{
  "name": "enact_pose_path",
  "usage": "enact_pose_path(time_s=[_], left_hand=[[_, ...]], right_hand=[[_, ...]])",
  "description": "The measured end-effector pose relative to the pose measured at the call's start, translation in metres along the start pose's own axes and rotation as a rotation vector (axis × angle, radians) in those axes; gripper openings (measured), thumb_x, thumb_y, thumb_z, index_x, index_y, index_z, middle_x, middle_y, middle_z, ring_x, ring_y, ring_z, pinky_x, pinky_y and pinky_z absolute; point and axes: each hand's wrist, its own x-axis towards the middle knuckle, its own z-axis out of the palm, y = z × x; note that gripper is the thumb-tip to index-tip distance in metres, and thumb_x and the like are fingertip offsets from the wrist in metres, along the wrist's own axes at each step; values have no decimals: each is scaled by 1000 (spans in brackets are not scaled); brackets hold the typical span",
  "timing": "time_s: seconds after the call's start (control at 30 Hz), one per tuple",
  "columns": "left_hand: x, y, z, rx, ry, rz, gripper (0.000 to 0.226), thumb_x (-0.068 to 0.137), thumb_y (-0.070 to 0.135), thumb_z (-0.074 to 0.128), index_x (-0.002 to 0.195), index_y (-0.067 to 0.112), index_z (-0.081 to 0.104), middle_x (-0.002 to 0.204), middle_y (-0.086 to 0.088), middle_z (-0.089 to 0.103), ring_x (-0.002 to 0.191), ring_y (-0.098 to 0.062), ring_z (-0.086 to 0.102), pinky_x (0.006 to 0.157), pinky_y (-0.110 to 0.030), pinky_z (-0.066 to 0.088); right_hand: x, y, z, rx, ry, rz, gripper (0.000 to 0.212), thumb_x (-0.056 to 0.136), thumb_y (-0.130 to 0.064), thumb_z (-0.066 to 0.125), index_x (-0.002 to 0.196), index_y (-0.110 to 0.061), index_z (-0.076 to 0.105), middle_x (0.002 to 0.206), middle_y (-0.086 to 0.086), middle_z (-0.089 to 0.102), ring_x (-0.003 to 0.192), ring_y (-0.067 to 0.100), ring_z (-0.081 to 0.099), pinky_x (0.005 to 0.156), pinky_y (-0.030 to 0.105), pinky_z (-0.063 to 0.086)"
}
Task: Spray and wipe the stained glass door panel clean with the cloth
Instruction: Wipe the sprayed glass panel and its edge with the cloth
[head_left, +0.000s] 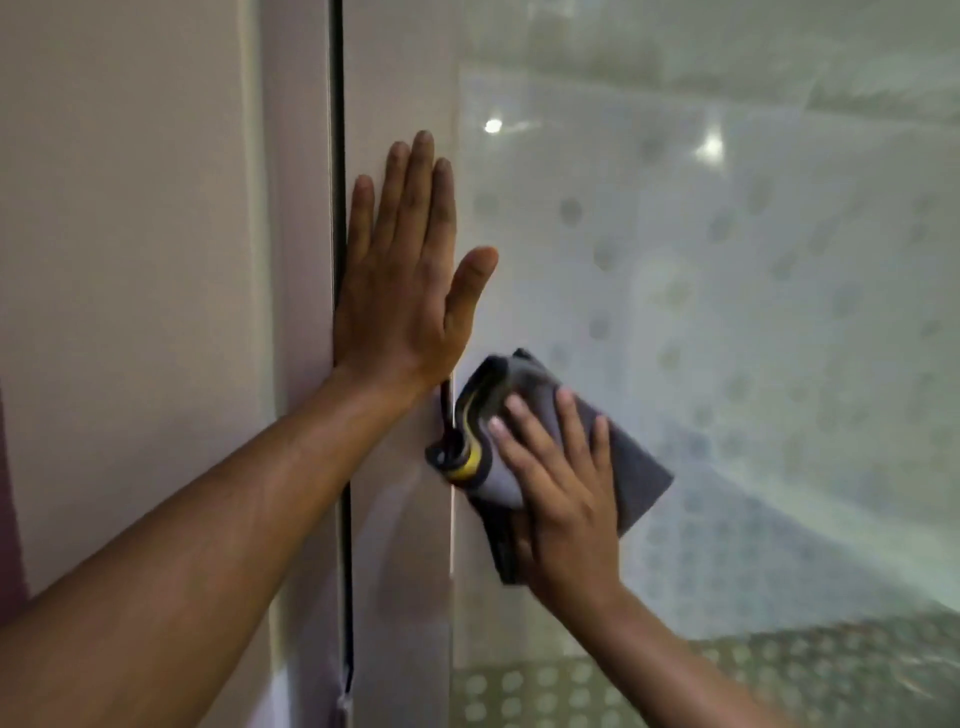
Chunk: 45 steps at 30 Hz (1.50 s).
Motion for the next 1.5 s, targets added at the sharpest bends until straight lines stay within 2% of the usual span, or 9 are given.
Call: enact_pose_path(time_s=[0.2, 0.43, 0.77, 1.0, 1.2, 1.3, 1.4, 1.43, 1.5], left_hand=[[1, 7, -3, 93, -26, -6, 93, 111, 69, 6, 176, 2, 10, 186, -21, 6, 174, -37, 5, 141, -57, 2], [-33, 5, 6, 194, -1, 28, 81, 117, 61, 16, 177, 7, 9, 185, -23, 8, 173, -43, 8, 138, -66, 8], [-36, 3, 15, 168, 7, 3, 85, 115, 68, 9, 177, 9, 8, 186, -21, 9, 173, -41, 9, 137, -68, 8], [-37, 1, 14, 137, -4, 100, 73, 115, 68, 13, 178, 32, 7, 188, -10, 7, 172, -46, 8, 134, -73, 6], [-37, 2, 14, 125, -20, 98, 74, 114, 71, 11, 177, 33, 8, 187, -12, 6, 172, -45, 7, 133, -76, 7], [-38, 3, 16, 137, -10, 83, 75, 113, 71, 10, 177, 33, 11, 187, -15, 8, 173, -44, 8, 134, -74, 7], [-36, 3, 19, 141, 13, 54, 76, 113, 73, 10, 177, 32, 12, 186, -18, 12, 172, -42, 11, 135, -72, 9], [-36, 4, 20, 134, 20, 49, 76, 113, 72, 11, 177, 31, 13, 185, -19, 13, 172, -43, 13, 135, -72, 10], [-38, 3, 21, 118, 30, 50, 75, 114, 71, 15, 177, 30, 15, 185, -21, 14, 172, -45, 14, 134, -74, 12]], right_hand=[[-48, -3, -4, -114, -177, -120, 58, 106, -31, 45, 163, -34, 34, 174, -10, 25, 165, 28, 13, 129, 59, 10], [76, 3, -12, -73, 199, 295, 74, 86, -13, 56, 159, -24, 45, 171, 0, 37, 164, 35, 14, 129, 65, 4], [-189, -69, 39, -44, -127, 275, 62, 107, -35, 44, 165, -42, 23, 175, -18, 18, 165, 27, 10, 121, 65, 16], [-54, -69, 42, 51, 199, 595, 95, 73, -7, 46, 164, -33, 33, 175, -15, 21, 165, 33, 7, 129, 62, -4], [-114, -65, 46, -5, 122, 368, 67, 100, -26, 50, 163, -39, 32, 174, -17, 25, 164, 28, 17, 131, 56, 0], [-151, -18, 24, 66, 396, 816, 62, 101, -25, 48, 160, -39, 33, 171, -10, 30, 163, 29, 20, 132, 46, 2], [-135, 2, 24, 136, 662, 1367, 80, 100, -69, 44, 160, -17, 33, 171, 17, 30, 162, 37, 21, 132, 43, 11], [-126, -13, 33, 124, 624, 1345, 82, 100, -71, 42, 164, -22, 27, 174, 12, 24, 163, 32, 15, 132, 44, 9], [-128, -67, 54, 85, 403, 954, 70, 102, -37, 48, 166, -36, 20, 177, -6, 17, 165, 27, 7, 133, 48, 5]])
